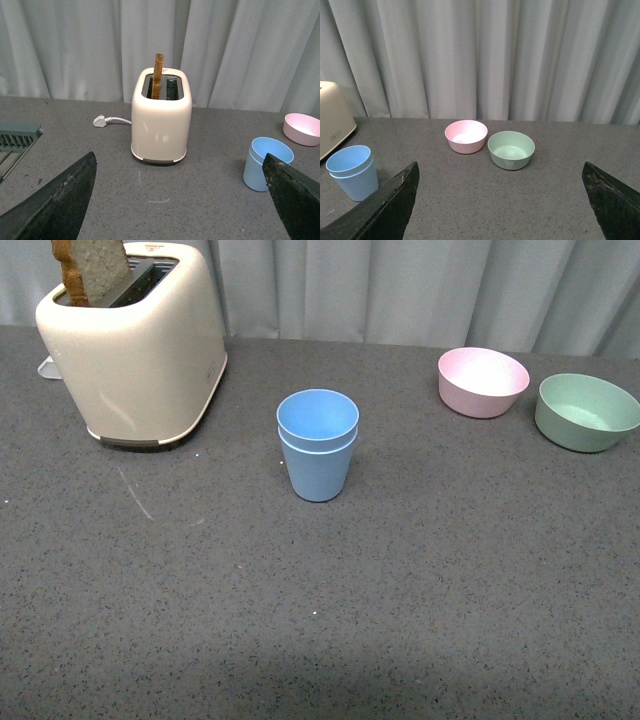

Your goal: Stack blue cups with both arms

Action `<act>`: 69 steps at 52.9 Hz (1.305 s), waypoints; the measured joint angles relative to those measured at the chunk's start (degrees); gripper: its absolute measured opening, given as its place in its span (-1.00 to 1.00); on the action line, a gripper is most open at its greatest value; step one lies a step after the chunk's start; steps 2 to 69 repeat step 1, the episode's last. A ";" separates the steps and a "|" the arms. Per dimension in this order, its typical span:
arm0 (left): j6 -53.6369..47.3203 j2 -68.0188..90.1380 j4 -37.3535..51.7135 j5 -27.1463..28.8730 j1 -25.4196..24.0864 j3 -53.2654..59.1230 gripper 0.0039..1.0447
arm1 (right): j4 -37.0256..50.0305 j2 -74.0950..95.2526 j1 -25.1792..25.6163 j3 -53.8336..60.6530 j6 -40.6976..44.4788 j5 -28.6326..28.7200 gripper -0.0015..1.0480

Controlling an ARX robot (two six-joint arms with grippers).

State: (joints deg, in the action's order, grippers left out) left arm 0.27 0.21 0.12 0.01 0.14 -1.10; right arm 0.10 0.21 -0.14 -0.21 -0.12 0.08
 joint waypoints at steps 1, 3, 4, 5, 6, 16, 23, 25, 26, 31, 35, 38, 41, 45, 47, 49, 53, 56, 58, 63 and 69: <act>0.02 0.00 0.00 0.00 0.00 0.00 0.88 | 0.00 0.00 0.00 0.00 0.00 0.00 0.81; 0.02 0.00 0.00 0.00 0.00 0.00 0.88 | 0.00 0.00 0.00 0.00 0.00 0.00 0.81; 0.02 0.00 0.00 0.00 0.00 0.00 0.88 | 0.00 0.00 0.00 0.00 0.00 0.00 0.81; 0.02 0.00 0.00 0.00 0.00 0.00 0.88 | 0.00 0.00 0.00 0.00 0.00 0.00 0.81; 0.02 0.00 0.00 0.00 0.00 0.00 0.88 | 0.00 0.00 0.00 0.00 0.00 0.00 0.81; 0.02 0.00 0.00 0.00 0.00 0.00 0.88 | 0.00 0.00 0.00 0.00 0.00 0.00 0.81; 0.02 0.00 0.00 0.00 0.00 0.00 0.88 | 0.00 0.00 0.00 0.00 0.00 0.00 0.81; 0.02 0.00 0.00 0.00 0.00 0.00 0.88 | 0.00 0.00 0.00 0.00 0.00 0.00 0.81; 0.02 0.00 0.00 0.00 0.00 0.00 0.88 | 0.00 0.00 0.00 0.00 0.00 0.00 0.81; 0.02 0.00 0.00 0.00 0.00 0.00 0.88 | 0.00 0.00 0.00 0.00 0.00 0.00 0.81; 0.02 0.00 0.00 0.00 0.00 0.00 0.88 | 0.00 0.00 0.00 0.00 0.00 0.00 0.81; 0.02 0.00 0.00 0.00 0.00 0.00 0.88 | 0.00 0.00 0.00 0.00 0.00 0.00 0.81; 0.02 0.00 0.00 0.00 0.00 0.00 0.88 | 0.00 0.00 0.00 0.00 0.00 0.00 0.81; 0.02 0.00 0.00 0.00 0.00 0.00 0.88 | 0.00 0.00 0.00 0.00 0.00 0.00 0.81; 0.02 0.00 0.00 0.00 0.00 0.00 0.88 | 0.00 0.00 0.00 0.00 0.00 0.00 0.81; 0.02 0.00 0.00 0.00 0.00 0.00 0.88 | 0.00 0.00 0.00 0.00 0.00 0.00 0.81; 0.02 0.00 0.00 0.00 0.00 0.00 0.88 | 0.00 0.00 0.00 0.00 0.00 0.00 0.81; 0.02 0.00 0.00 0.00 0.00 0.00 0.88 | 0.00 0.00 0.00 0.00 0.00 0.00 0.81; 0.02 0.00 0.00 0.00 0.00 0.00 0.88 | 0.00 0.00 0.00 0.00 0.00 0.00 0.81; 0.02 0.00 0.00 0.00 0.00 0.00 0.88 | 0.00 0.00 0.00 0.00 0.00 0.00 0.81; 0.02 0.00 0.00 0.00 0.00 0.00 0.88 | 0.00 0.00 0.00 0.00 0.00 0.00 0.81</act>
